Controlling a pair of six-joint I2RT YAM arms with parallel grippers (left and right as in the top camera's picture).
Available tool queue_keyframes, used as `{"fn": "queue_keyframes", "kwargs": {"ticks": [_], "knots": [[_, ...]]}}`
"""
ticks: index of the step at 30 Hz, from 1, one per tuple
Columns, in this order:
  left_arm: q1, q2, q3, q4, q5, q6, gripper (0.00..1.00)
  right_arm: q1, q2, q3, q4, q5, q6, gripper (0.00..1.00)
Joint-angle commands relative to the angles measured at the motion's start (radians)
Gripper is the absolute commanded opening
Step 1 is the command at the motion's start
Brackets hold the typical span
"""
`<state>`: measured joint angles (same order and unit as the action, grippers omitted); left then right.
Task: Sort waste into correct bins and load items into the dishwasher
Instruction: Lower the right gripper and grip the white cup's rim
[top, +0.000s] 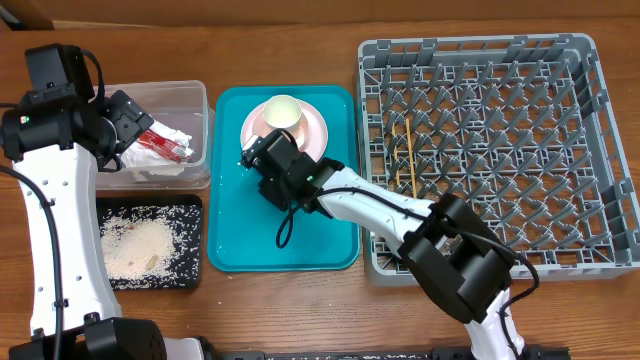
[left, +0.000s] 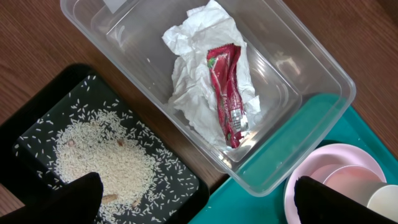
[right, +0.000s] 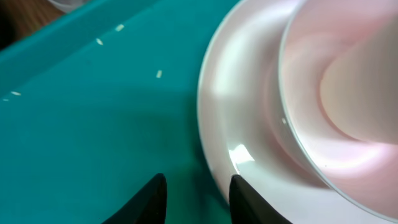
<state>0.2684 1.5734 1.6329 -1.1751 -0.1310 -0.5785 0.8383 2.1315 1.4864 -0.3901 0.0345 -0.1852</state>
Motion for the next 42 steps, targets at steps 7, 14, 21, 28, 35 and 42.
{"fn": "queue_keyframes", "kwargs": {"ticks": [7,14,21,28,35,42], "knots": [[0.0,0.003,0.018,0.001,0.001,-0.02,1.0,-0.003,0.035,-0.001,0.002,0.009,-0.006,0.28],[0.0,0.003,0.018,0.001,0.001,-0.02,1.0,-0.003,0.035,-0.001,-0.024,0.009,-0.005,0.24],[0.0,0.003,0.018,0.001,0.001,-0.02,1.0,0.015,0.034,0.0,-0.101,-0.002,0.002,0.24],[0.0,0.003,0.018,0.001,0.001,-0.02,1.0,0.061,0.029,0.001,-0.208,-0.135,0.069,0.26],[0.0,0.003,0.018,0.001,0.001,-0.02,1.0,0.078,0.01,0.002,-0.25,-0.222,0.112,0.28],[0.0,0.003,0.018,0.001,0.001,-0.021,1.0,0.074,-0.072,0.002,-0.252,-0.253,0.138,0.32]]}}
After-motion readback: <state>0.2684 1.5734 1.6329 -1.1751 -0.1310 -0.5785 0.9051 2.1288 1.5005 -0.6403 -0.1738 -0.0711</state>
